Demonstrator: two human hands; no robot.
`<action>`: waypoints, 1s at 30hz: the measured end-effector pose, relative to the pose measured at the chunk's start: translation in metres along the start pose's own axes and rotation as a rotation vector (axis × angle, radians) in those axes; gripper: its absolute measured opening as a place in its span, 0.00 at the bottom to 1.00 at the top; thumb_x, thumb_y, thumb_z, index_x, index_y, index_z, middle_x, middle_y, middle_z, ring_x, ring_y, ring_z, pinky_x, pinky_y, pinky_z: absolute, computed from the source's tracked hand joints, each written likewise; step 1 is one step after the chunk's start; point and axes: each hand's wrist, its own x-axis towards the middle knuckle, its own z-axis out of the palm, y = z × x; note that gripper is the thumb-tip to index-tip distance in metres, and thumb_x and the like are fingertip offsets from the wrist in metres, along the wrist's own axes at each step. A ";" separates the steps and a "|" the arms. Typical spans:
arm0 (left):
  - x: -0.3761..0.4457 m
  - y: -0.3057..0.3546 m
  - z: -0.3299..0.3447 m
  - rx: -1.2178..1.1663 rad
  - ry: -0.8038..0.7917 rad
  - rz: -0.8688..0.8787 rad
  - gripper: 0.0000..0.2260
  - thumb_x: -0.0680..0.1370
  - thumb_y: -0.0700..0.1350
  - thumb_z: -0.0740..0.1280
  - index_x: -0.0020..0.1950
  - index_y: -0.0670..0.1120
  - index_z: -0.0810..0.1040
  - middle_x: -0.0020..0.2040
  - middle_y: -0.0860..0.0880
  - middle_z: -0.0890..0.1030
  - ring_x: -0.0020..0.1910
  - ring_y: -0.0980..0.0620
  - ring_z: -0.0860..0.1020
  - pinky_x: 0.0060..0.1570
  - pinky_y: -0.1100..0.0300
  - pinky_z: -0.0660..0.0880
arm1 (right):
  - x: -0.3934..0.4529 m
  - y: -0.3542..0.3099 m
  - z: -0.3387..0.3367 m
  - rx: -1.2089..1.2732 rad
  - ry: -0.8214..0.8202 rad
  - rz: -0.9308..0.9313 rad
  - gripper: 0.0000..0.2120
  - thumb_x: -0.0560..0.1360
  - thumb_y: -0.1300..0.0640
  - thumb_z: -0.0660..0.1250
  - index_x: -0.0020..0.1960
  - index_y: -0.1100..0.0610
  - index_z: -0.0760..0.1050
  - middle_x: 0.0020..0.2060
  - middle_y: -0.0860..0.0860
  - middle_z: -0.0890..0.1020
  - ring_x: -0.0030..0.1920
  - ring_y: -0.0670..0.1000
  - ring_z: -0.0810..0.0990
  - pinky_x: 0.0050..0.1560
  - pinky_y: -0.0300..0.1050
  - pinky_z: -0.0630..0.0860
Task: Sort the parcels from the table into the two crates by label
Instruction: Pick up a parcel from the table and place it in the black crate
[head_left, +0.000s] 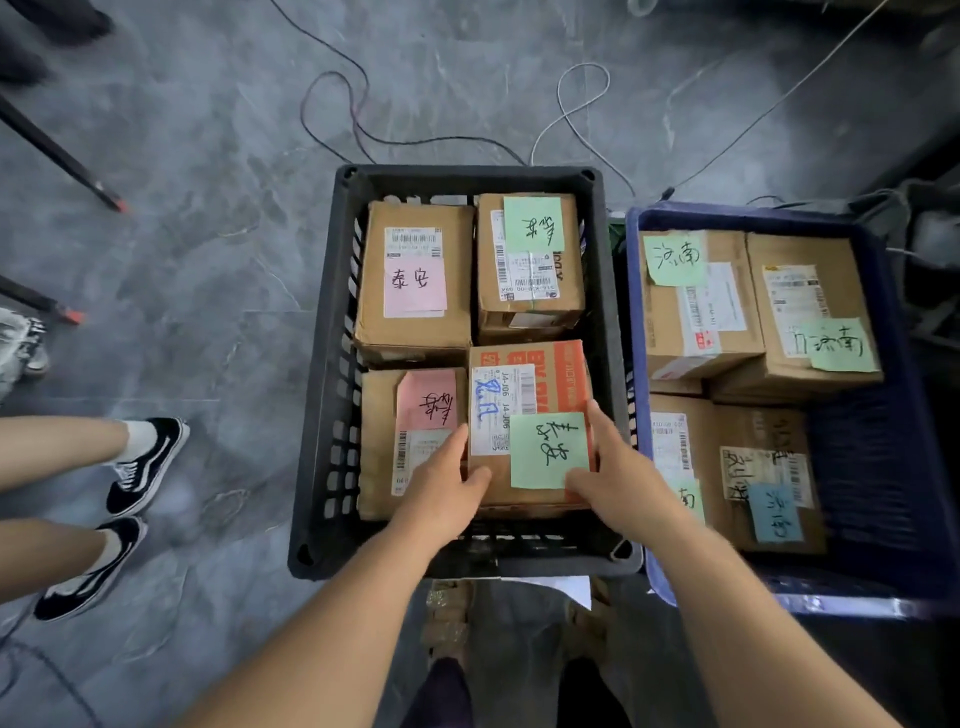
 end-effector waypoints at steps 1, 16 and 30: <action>0.004 -0.001 0.002 0.009 -0.002 0.000 0.26 0.82 0.46 0.61 0.77 0.57 0.55 0.71 0.53 0.69 0.54 0.59 0.73 0.49 0.68 0.71 | 0.005 -0.005 0.008 -0.077 0.030 0.040 0.40 0.80 0.56 0.61 0.79 0.44 0.37 0.59 0.51 0.78 0.49 0.51 0.79 0.43 0.45 0.75; 0.089 -0.005 0.028 0.680 0.146 0.064 0.28 0.79 0.40 0.60 0.77 0.43 0.54 0.67 0.45 0.64 0.60 0.46 0.72 0.44 0.56 0.69 | 0.105 -0.004 0.053 -0.282 0.140 0.062 0.32 0.78 0.61 0.59 0.79 0.51 0.50 0.71 0.66 0.60 0.65 0.64 0.68 0.54 0.44 0.70; 0.043 0.039 0.000 0.666 0.092 0.146 0.24 0.80 0.50 0.60 0.75 0.49 0.60 0.69 0.48 0.68 0.67 0.48 0.67 0.56 0.55 0.69 | 0.046 -0.024 0.011 -0.479 0.237 -0.095 0.19 0.79 0.58 0.59 0.70 0.57 0.64 0.63 0.55 0.67 0.64 0.56 0.67 0.52 0.46 0.71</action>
